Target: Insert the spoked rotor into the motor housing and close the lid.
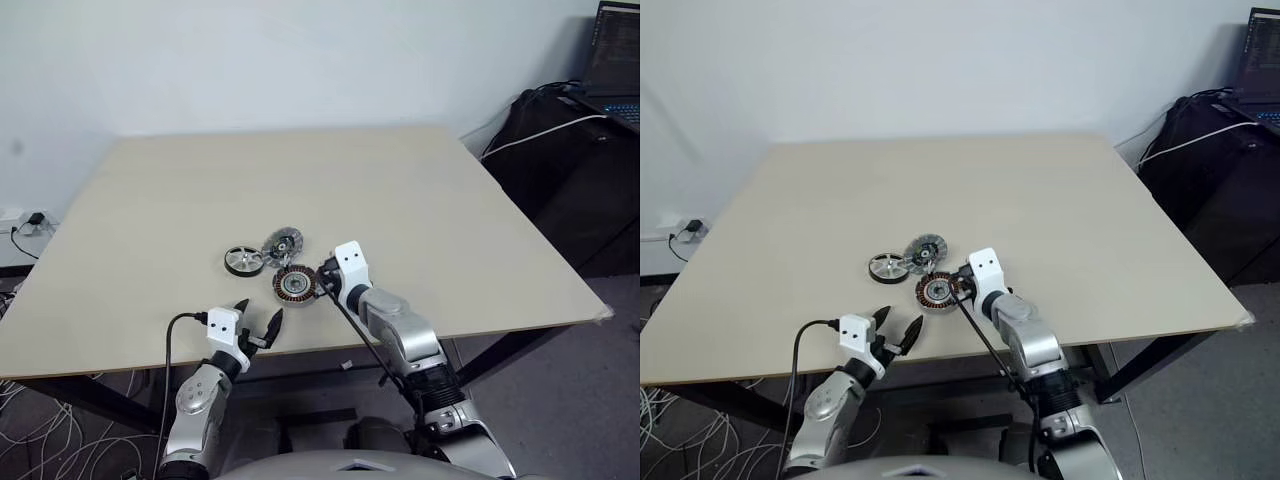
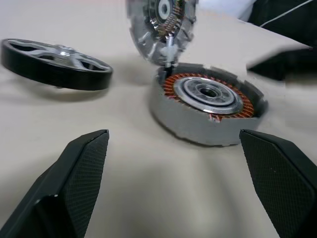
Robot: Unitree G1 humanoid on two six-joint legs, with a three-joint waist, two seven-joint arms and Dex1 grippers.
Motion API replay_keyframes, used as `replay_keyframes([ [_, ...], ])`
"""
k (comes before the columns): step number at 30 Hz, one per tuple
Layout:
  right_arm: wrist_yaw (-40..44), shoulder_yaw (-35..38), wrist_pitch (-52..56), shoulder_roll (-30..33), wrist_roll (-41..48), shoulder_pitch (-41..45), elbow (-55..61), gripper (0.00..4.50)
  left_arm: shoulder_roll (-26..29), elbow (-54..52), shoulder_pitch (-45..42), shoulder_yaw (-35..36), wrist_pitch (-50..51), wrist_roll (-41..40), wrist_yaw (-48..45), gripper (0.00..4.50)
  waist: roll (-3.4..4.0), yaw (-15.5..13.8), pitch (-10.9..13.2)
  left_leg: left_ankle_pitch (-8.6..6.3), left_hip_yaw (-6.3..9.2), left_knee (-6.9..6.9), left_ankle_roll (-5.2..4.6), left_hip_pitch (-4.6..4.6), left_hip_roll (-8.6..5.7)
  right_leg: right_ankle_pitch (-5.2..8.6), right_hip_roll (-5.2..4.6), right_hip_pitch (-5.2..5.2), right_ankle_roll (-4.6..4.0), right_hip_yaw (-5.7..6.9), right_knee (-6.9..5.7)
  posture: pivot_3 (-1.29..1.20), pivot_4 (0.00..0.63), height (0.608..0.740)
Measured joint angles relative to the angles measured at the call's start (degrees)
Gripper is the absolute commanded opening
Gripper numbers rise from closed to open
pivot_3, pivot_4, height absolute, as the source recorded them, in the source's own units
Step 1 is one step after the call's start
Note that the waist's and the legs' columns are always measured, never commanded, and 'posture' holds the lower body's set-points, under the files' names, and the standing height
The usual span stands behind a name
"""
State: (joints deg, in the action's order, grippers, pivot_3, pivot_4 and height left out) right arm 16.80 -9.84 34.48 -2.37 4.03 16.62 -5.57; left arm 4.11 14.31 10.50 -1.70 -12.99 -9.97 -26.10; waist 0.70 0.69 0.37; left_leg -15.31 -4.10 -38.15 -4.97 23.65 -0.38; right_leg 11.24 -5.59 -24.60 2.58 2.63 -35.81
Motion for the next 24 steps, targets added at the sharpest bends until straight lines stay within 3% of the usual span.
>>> replay_keyframes([
  [7,0.95,-3.72,-1.64,-1.35,0.96,-2.08,5.64,0.02,1.14,0.79,-0.41,4.13,-0.19,0.06,4.70,4.50,-0.04,-0.08,0.00,0.00,0.02,-0.03,0.00,-0.02,-0.01,0.01,-0.03,0.05,0.01,0.01,0.00,0.00,0.000,0.740],
  [14,0.69,-5.03,-1.57,0.74,0.82,-6.92,8.66,0.02,1.42,4.98,-3.28,16.50,3.60,-14.03,2.32,4.50,-0.11,-0.07,0.05,0.00,0.03,-0.04,0.01,0.01,-0.02,0.01,-0.05,0.05,0.02,0.03,0.02,0.00,0.000,0.740],
  [17,0.52,-4.98,-1.33,1.36,0.96,-9.62,10.93,0.02,-2.83,-2.81,-4.41,15.61,10.41,-17.20,6.54,4.50,-0.48,-0.72,0.30,0.00,0.04,-0.17,-0.01,0.08,-0.11,-0.02,-0.14,0.10,0.07,0.05,0.04,0.00,0.000,0.740],
  [24,0.30,-5.83,-0.08,3.59,1.16,-15.13,15.59,0.02,-3.48,-10.21,-11.76,14.36,21.56,-21.80,9.03,4.50,-0.70,0.17,0.34,0.01,0.02,-0.14,0.03,-0.02,-0.02,-0.03,0.11,0.12,0.07,0.02,0.00,0.00,0.000,0.740],
])
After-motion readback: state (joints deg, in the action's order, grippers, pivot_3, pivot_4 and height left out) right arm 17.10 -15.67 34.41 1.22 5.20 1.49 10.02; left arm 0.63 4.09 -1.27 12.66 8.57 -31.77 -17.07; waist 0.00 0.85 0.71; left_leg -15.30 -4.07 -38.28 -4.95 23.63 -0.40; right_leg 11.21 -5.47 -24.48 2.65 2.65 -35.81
